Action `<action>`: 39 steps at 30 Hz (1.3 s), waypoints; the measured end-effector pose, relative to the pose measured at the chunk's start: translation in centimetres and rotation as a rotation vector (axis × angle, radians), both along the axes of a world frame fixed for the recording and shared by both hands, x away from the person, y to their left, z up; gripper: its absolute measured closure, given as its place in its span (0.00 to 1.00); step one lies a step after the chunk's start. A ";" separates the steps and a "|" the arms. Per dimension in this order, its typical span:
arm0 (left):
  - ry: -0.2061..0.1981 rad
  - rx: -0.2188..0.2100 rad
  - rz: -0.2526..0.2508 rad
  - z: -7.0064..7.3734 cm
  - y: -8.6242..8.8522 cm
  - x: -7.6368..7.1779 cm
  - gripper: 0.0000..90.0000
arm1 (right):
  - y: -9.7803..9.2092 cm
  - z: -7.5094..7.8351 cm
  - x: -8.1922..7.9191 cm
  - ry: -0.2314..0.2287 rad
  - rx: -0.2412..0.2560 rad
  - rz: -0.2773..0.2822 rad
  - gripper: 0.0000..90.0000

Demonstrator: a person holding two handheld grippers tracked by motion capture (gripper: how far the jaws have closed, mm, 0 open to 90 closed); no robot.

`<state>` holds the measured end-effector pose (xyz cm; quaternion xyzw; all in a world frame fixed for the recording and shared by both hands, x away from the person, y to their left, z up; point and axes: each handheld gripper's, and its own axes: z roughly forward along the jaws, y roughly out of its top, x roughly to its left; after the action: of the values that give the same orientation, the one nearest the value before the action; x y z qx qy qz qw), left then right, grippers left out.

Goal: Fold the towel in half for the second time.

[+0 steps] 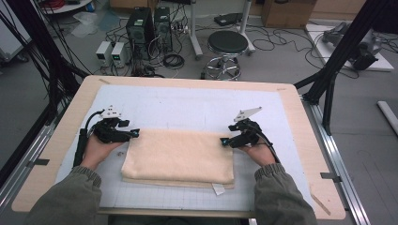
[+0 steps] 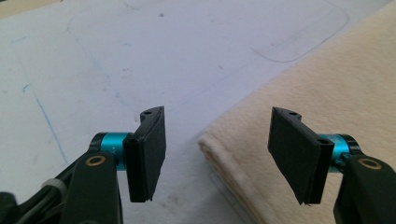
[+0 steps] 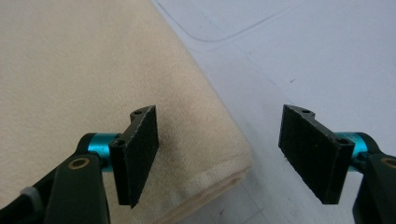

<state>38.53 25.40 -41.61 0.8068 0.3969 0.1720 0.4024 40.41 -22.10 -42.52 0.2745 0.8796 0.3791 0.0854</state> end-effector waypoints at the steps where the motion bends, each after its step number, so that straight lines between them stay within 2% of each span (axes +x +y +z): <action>1: 0.009 -0.002 -0.003 -0.1 -0.1 0.2 0.42 | 0.1 -0.1 0.0 0.005 -0.009 0.001 0.31; 2: 0.022 0.005 -0.003 -0.2 -0.3 0.3 0.42 | 0.3 -0.3 0.1 0.004 -0.009 0.002 0.31; 6: 0.045 0.040 -0.070 -0.4 -1.5 0.4 0.42 | 0.5 -0.7 0.2 0.030 -0.012 0.000 0.31; 8: 0.065 0.061 -0.080 -0.9 -1.9 0.5 0.43 | 0.4 -0.9 0.2 0.048 -0.007 -0.002 0.34; 9: 0.087 0.072 -0.086 -1.1 -2.0 0.6 0.44 | 0.3 -1.0 0.2 0.059 0.002 0.003 0.37; 12: 0.122 0.035 -0.081 -1.5 -1.9 0.7 0.48 | 0.2 -1.2 0.3 0.108 0.035 0.015 0.44; 15: 0.122 0.037 -0.112 -1.4 -1.9 0.6 0.57 | 0.1 -1.3 0.3 0.123 0.049 0.030 0.54; 19: 0.117 0.037 -0.133 -1.4 -2.0 0.5 0.73 | 0.2 -1.2 0.1 0.133 0.068 0.084 0.75; 21: 0.101 0.059 -0.137 -1.2 -2.1 0.4 0.77 | 0.3 -1.1 -0.1 0.128 0.069 0.114 0.83; 25: 0.053 0.096 -0.113 -0.9 -2.6 -0.2 0.84 | 0.6 -0.4 -0.4 0.092 0.033 0.127 0.85; 28: 0.013 0.067 -0.070 -0.2 -2.3 -0.3 0.87 | 0.7 0.6 -0.6 0.047 0.025 0.122 0.86; 31: -0.030 0.051 -0.031 0.8 -2.2 0.0 0.87 | 0.5 2.2 -0.6 -0.016 0.063 0.103 0.86; 33: -0.060 0.026 -0.006 1.7 -2.1 0.3 0.88 | 0.6 2.9 -0.3 -0.043 0.053 0.089 0.86; 39: -0.092 0.002 0.036 4.4 -2.1 2.2 0.88 | 1.0 5.2 1.9 -0.089 0.018 0.039 0.86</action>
<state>40.73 23.27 -37.19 0.7912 0.3922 0.2163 0.4164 42.33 -21.05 -37.28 0.2409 0.8767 0.4002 0.1145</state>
